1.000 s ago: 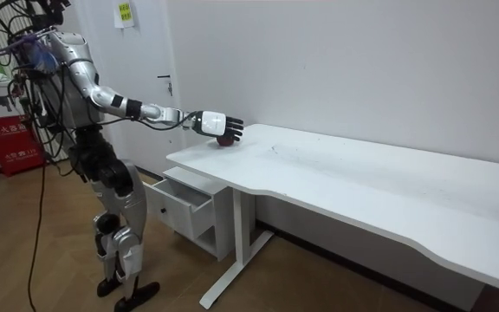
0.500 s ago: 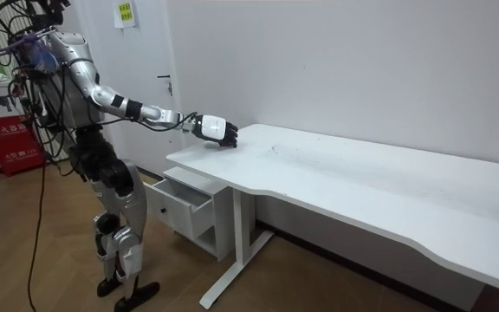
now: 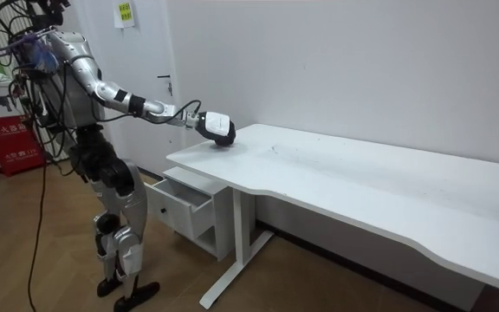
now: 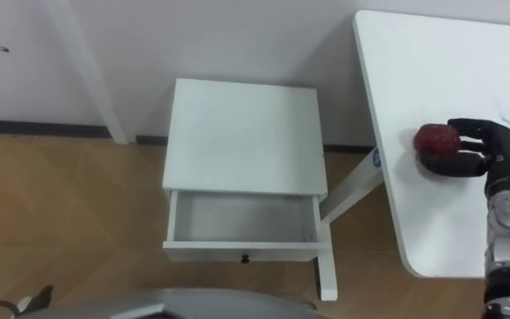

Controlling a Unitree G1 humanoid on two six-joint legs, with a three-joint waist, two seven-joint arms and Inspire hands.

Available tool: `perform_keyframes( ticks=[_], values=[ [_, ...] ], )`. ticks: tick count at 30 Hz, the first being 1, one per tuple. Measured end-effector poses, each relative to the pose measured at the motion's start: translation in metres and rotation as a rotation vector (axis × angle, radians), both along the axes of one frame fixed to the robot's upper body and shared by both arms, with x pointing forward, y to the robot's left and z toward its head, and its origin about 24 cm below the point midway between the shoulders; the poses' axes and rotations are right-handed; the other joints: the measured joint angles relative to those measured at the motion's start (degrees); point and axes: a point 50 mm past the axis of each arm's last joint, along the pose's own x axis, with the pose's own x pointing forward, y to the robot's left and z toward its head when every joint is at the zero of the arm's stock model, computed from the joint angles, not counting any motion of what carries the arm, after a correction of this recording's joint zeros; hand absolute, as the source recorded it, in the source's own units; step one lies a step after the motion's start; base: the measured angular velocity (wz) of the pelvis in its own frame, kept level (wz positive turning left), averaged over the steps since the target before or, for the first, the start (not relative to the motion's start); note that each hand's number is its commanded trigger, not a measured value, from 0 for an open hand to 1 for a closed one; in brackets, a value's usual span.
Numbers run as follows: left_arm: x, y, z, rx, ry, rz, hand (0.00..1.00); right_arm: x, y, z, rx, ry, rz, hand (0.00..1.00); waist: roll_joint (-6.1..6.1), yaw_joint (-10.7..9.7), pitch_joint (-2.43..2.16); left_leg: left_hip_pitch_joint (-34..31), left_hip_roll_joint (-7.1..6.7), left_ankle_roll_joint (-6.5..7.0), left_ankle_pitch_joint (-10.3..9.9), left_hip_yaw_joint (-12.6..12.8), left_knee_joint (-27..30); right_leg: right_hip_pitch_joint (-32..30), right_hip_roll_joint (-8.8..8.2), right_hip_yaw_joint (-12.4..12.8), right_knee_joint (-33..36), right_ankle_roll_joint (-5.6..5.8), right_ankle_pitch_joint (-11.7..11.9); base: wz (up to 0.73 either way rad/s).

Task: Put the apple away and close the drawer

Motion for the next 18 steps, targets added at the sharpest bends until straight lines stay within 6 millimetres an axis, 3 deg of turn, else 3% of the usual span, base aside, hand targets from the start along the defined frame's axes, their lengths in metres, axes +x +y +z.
perform_keyframes(
  ticks=[9,12,14,18],
  values=[
    [0.004,-0.001,-0.002,-0.008,0.021,-0.027,0.0,0.009,0.007,0.004,-0.066,0.017,0.082,1.0,0.28,0.88,-0.04,-0.01,-0.16,0.0,0.0,-0.35,0.4,0.2,0.15,0.41,-0.04,0.0,0.0,0.01],
    [0.006,-0.004,-0.003,-0.012,0.028,-0.052,0.0,0.022,0.022,0.011,-0.112,0.014,0.198,1.0,0.75,1.47,-0.09,0.01,-0.18,0.0,0.0,-0.24,0.56,0.23,0.08,0.6,-0.02,0.0,0.0,-0.01],
    [0.011,-0.007,-0.004,-0.023,0.024,-0.078,0.0,0.035,0.042,0.019,-0.141,-0.011,0.317,1.0,1.6,1.61,0.06,-0.19,-0.28,0.01,0.0,-0.43,0.78,0.17,0.11,0.27,0.04,0.0,0.0,0.04],
    [0.024,-0.012,-0.005,-0.036,0.002,-0.122,0.0,0.049,0.073,0.03,-0.182,-0.044,0.493,1.0,2.9,2.73,-0.06,-0.18,-0.34,0.03,0.03,-0.35,0.78,0.16,-0.04,0.53,-0.02,0.0,0.0,0.01]
  ],
)
